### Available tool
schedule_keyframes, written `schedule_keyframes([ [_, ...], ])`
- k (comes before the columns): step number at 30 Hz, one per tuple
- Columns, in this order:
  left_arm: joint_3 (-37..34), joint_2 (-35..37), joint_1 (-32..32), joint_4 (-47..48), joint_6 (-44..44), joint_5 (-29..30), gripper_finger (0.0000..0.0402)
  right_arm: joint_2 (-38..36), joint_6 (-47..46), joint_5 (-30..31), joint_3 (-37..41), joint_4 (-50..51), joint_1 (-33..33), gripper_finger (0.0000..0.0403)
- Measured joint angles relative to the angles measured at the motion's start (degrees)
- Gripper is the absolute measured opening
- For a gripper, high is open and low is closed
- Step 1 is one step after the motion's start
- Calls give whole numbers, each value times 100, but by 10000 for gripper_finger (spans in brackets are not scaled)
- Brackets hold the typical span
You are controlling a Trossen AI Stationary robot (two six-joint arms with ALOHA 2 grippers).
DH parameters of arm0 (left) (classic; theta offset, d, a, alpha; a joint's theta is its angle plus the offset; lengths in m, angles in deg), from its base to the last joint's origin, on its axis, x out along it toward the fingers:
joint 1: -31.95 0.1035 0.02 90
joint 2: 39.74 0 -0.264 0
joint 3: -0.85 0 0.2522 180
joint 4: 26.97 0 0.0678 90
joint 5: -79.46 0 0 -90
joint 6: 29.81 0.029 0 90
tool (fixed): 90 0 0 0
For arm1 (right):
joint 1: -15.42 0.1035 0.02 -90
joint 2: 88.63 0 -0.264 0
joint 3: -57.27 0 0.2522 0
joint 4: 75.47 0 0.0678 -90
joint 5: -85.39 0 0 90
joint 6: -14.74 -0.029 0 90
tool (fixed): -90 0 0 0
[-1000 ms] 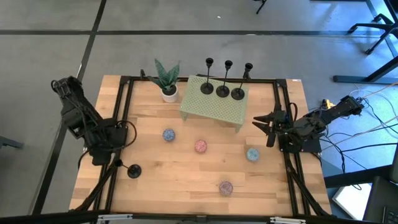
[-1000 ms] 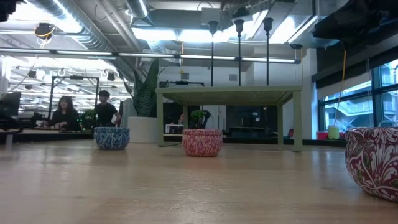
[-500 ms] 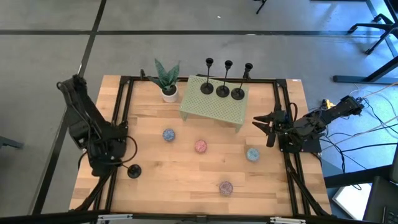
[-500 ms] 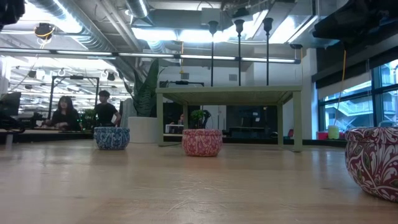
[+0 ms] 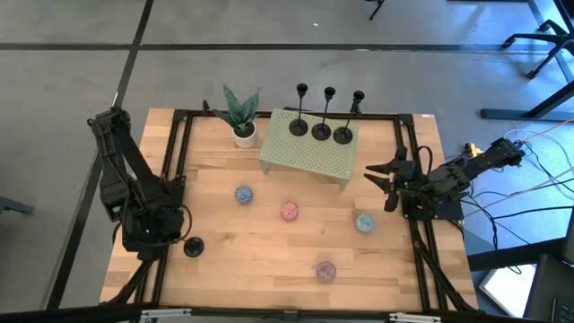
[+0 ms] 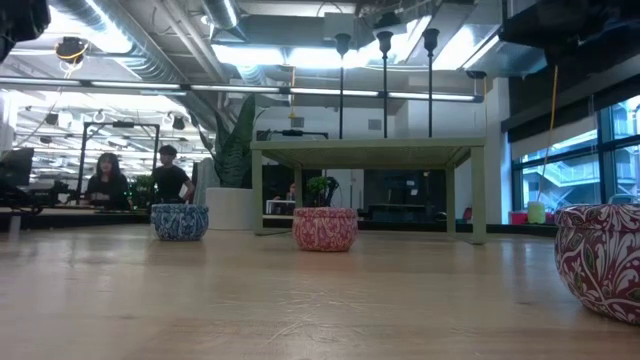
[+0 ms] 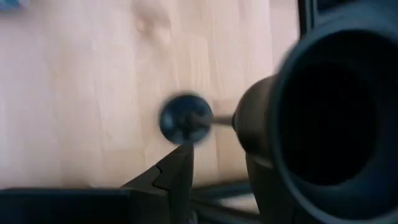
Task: Pick & Place candle stick holders
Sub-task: Put the black candle holder on the shelf aligned with the other black candle holders
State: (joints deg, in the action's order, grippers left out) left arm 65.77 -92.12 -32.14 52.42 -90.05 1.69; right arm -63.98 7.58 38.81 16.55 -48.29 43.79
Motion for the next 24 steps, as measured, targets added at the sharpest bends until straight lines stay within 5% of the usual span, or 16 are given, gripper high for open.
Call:
schedule_keyframes([
  [6,0,0,-278,1,-206,875,142,0,256,-7,0,-139,-1,113],
  [24,0,-353,-536,4,-502,1791,142,0,484,2,0,-189,-1,113],
])
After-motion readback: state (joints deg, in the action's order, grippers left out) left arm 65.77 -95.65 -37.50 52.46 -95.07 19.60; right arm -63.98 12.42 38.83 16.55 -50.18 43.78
